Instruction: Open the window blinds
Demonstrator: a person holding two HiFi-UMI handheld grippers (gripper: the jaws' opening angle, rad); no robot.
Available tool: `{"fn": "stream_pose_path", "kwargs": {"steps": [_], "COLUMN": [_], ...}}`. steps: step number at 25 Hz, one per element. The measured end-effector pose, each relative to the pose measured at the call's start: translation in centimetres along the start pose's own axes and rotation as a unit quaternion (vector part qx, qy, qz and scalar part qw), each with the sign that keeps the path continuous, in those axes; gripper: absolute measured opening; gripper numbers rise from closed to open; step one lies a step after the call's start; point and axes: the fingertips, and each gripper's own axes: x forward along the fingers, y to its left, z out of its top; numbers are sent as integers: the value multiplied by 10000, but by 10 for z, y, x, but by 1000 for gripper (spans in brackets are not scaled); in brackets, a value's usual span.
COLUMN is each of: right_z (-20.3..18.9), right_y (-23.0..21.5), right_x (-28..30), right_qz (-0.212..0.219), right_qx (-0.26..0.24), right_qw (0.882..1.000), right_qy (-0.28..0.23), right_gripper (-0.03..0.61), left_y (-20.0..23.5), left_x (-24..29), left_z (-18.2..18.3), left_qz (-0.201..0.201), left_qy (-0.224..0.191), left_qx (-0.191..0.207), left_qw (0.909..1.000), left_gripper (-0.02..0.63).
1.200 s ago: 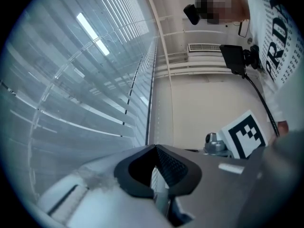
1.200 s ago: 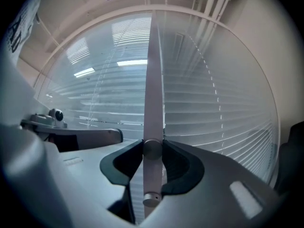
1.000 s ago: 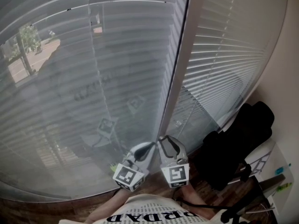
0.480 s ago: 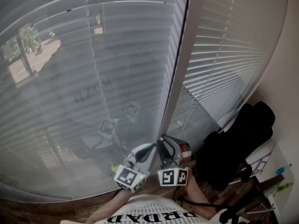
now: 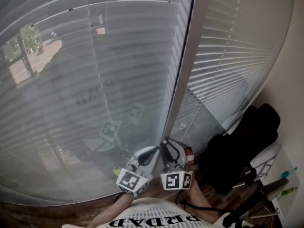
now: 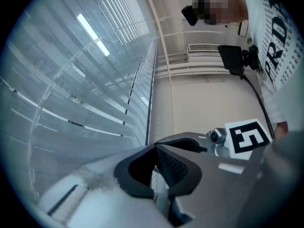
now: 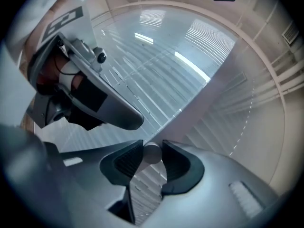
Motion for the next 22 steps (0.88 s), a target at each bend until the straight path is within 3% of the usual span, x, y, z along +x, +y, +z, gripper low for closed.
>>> {"fn": "stream_pose_path", "kwargs": {"steps": [6, 14, 22], "right_z": [0, 0, -9], "right_y": [-4, -12, -15], "right_x": [-1, -2, -1], "right_qz": [-13, -87, -65], "right_qx": [875, 2056, 3436], "right_qw": [9962, 9783, 9385], "right_qy": [-46, -229, -318], "right_gripper": [135, 135, 135], "left_y": [0, -1, 0], "left_x": [-1, 0, 0], "left_z": [5, 1, -3], "left_qz": [100, -12, -34], "left_qy": [-56, 26, 17], "left_qx": [-133, 1, 58], "left_qw": [9998, 10000, 10000], "left_gripper": [-8, -8, -8]}}
